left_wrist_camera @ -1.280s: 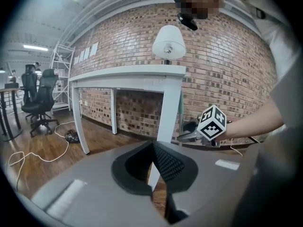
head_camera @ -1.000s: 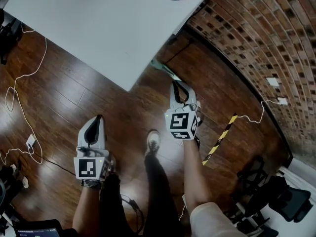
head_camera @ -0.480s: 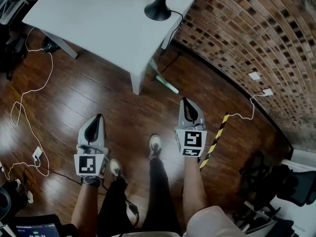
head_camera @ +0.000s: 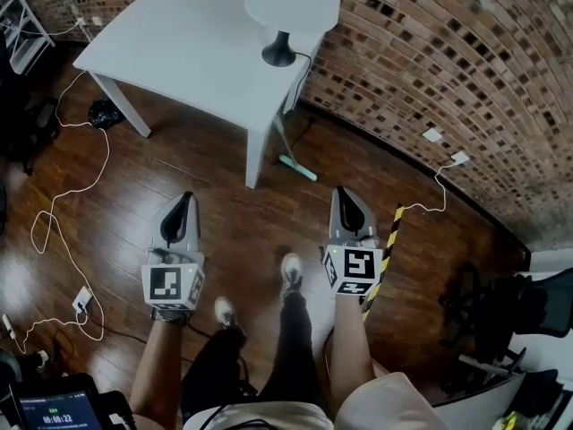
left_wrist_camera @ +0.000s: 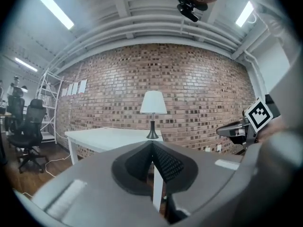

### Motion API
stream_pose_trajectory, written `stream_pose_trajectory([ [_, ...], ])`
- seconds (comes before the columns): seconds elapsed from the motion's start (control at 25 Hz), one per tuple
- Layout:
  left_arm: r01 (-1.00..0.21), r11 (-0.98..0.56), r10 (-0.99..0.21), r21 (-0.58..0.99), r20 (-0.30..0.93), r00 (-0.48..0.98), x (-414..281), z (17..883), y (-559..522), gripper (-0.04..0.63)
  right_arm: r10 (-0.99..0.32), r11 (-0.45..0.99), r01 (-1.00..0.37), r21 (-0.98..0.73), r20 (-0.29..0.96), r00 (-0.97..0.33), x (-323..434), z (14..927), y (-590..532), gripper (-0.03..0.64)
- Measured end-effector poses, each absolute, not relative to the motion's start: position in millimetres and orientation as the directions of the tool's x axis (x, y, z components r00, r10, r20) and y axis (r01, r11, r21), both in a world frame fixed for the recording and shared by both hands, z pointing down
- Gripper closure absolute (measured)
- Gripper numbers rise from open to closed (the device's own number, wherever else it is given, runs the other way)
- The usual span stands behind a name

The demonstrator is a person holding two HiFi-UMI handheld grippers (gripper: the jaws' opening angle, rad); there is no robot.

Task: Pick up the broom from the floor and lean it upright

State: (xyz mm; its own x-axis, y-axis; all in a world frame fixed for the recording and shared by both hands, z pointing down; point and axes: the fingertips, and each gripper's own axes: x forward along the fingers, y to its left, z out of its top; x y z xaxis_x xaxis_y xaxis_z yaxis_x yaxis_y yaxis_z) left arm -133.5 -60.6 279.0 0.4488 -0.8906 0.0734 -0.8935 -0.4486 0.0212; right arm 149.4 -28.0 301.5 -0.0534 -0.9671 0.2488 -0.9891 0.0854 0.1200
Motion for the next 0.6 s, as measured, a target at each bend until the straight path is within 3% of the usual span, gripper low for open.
stream_pose_trajectory([
  [0.6,-0.858,-0.514,-0.857,0.011,0.043,0.513,-146,175,-12,0.594,-0.981,0.011,-0.999,0.053,0.192,0.000,142,182,68,0.604],
])
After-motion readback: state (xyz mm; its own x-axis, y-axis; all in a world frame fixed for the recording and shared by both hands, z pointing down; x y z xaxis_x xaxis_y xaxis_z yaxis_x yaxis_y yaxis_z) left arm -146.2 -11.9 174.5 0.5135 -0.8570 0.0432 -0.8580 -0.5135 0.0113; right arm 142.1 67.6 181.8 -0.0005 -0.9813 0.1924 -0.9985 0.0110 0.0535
